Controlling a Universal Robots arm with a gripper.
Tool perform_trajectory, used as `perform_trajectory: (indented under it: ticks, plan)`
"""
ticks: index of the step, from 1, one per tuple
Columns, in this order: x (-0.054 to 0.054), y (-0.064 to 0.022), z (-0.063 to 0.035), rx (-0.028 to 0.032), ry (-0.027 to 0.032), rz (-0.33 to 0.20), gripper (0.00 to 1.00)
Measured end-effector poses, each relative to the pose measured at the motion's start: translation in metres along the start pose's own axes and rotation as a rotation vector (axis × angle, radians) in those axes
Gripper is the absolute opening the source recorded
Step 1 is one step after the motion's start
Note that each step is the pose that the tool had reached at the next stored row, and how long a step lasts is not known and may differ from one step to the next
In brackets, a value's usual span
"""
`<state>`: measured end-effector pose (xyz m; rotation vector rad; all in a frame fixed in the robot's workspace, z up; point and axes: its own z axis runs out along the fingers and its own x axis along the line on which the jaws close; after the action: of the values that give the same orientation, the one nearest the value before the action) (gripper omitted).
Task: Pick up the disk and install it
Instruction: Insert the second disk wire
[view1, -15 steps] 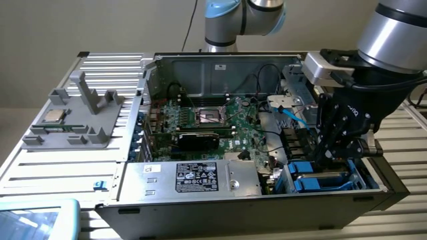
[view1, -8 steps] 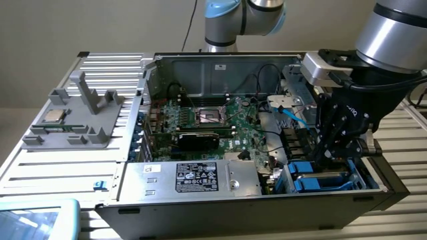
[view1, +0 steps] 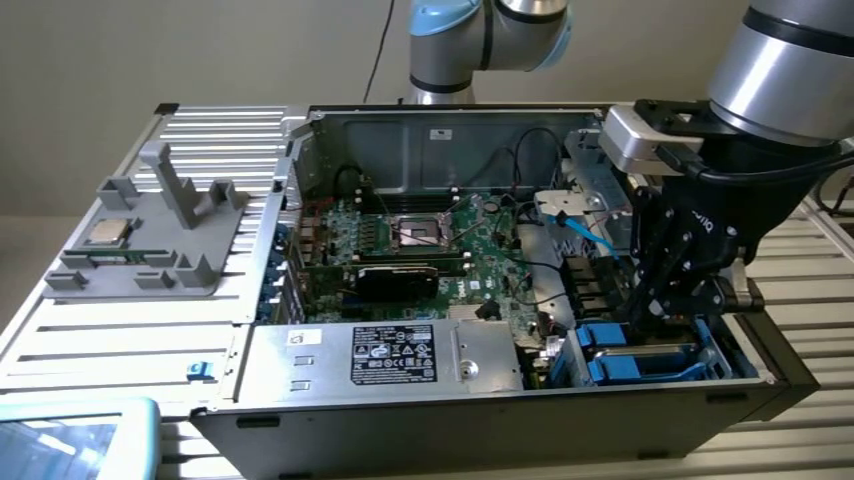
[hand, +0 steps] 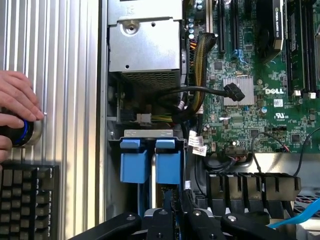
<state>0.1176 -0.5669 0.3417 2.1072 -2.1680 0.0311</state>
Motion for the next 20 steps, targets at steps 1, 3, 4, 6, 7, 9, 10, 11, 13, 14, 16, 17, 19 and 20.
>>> perform_trajectory:
  ticks: [1,3,4,6,7,9,10,11,13,14,16,17,19,20]
  plan:
    - [0.0001,0.0,-0.0001,0.0,-0.0008,0.0,0.16]
    - [0.0001,0.0,-0.0001,0.0004,-0.0043,-0.002,0.16]
    - [0.0002,0.0,-0.0001,0.001,-0.0056,-0.006,0.16]
    - [0.0006,0.0,0.0001,0.0022,-0.0074,-0.013,0.16]
    - [0.001,0.0,0.0002,0.003,-0.0077,-0.016,0.16]
    - [0.0021,-0.0001,0.0002,0.004,-0.0077,-0.02,0.16]
    - [0.0026,-0.0001,0.0003,0.0041,-0.0077,-0.02,0.16]
    - [0.0027,-0.0001,0.0002,0.0042,-0.0079,-0.02,0.16]
    - [0.0027,-0.0001,0.0002,0.0042,-0.0092,-0.021,0.16]
    - [0.0028,-0.0001,0.0003,0.0042,-0.0101,-0.021,0.16]
    - [0.0027,-0.0001,0.0004,0.0045,-0.0108,-0.021,0.16]
    - [0.0028,-0.0001,0.0004,0.0049,-0.0109,-0.021,0.16]
    - [0.0028,-0.0001,0.0004,0.006,-0.011,-0.021,0.16]
    - [0.0028,-0.0001,0.0004,0.0068,-0.011,-0.022,0.16]
